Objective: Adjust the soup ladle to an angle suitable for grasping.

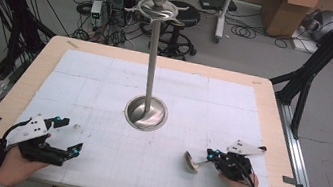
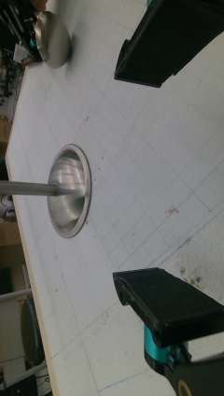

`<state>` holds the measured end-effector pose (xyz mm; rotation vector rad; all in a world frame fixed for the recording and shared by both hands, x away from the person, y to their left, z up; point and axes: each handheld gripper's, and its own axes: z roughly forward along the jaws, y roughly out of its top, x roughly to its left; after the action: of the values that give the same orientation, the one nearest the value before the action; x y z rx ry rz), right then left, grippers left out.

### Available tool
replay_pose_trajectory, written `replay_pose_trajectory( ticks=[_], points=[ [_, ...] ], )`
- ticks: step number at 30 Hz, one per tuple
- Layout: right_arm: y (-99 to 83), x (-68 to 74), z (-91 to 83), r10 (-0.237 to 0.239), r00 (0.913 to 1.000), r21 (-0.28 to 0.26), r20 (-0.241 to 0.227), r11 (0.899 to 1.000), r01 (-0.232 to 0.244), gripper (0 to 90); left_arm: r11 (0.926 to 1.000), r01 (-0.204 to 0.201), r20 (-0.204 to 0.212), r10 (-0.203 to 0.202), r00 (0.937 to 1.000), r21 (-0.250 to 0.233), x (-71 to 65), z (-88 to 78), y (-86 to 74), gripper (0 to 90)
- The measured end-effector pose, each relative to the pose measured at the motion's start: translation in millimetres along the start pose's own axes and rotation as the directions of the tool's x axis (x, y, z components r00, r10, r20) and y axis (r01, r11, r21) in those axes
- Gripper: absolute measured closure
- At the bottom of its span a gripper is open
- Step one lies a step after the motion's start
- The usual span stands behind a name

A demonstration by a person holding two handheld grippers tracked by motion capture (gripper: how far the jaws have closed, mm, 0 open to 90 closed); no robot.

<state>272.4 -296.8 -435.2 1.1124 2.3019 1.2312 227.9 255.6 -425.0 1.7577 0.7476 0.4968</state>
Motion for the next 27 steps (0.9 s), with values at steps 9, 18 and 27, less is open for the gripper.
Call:
replay_pose_trajectory(
  ticks=[9, 18, 27],
  points=[
    [-29.4, -25.2, -38.5, 0.123, 0.9852, -0.011, 0.12, 0.992, -0.123, 90.0, 1.0, 0.0, 0.001, 0.0, 1.0, 0.003, -0.5, 0.5, 0.1, 5.4],
    [-42.7, -42.7, -47.8, 0.168, 0.9612, 0.019, 0.219, 0.984, -0.177, 90.0, 1.0, -0.005, 0.01, 0.005, 0.9999, 0.008, -0.9, 2.3, 0.1, 5.4],
    [-36.2, -51.3, -38.1, 0.142, 0.9578, 0.047, 0.25, 0.986, -0.158, 90.0, 1.0, 0.003, 0.008, -0.003, 1.0, 0.006, 3.4, 4.4, 0.7, 5.4]
  ],
)
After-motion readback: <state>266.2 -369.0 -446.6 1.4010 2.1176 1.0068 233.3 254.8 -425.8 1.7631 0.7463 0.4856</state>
